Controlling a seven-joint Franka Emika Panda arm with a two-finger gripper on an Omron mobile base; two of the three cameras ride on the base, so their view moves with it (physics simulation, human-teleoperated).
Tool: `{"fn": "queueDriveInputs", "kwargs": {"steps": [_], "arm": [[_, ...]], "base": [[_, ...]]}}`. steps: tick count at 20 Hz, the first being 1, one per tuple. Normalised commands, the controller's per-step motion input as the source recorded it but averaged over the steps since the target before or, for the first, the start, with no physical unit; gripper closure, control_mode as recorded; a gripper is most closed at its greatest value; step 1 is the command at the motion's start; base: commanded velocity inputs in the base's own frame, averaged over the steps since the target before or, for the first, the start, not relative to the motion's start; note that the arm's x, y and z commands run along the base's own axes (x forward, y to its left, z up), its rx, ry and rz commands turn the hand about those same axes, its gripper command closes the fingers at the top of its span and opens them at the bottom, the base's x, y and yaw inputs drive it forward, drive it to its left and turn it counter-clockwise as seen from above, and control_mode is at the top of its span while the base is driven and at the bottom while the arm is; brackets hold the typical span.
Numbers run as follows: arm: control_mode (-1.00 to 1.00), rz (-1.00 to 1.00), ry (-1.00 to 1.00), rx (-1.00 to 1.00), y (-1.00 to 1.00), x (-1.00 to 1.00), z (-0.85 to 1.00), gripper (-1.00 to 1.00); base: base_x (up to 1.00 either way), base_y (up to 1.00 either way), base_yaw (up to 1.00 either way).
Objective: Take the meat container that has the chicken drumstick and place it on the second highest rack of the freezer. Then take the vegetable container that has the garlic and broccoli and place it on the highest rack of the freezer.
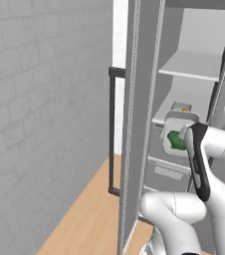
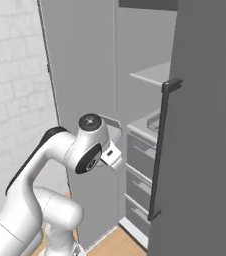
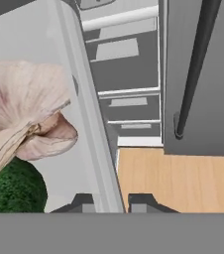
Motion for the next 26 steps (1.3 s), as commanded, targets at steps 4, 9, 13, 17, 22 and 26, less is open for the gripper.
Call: {"fn": "queueDriveInputs", "kwargs": {"steps": [4,9,13,17,22,26], "arm": [[1.0,0.0,0.0,0.0,0.0,0.0,0.0,1.0],[1.0,0.0,0.0,0.0,0.0,0.0,0.0,1.0],[-1.0,-0.06,0.0,0.01,-0.04,0.27,0.5,1.0],[-1.0,-0.08,-0.05,0.0,-0.03,0.69,0.95,1.0],[-1.0,-0.23,-0.06,0.0,-0.23,0.63,0.35,1.0],[-1.0,-0.27,-0.04,0.0,-0.37,0.73,0.29,1.0]], "base": [[0.8,-0.16,-0.12],[0.72,0.05,-0.15],[0.12,0.0,-0.03],[0.0,0.0,0.0],[0.0,0.0,0.0],[0.0,0.0,0.0]]}}
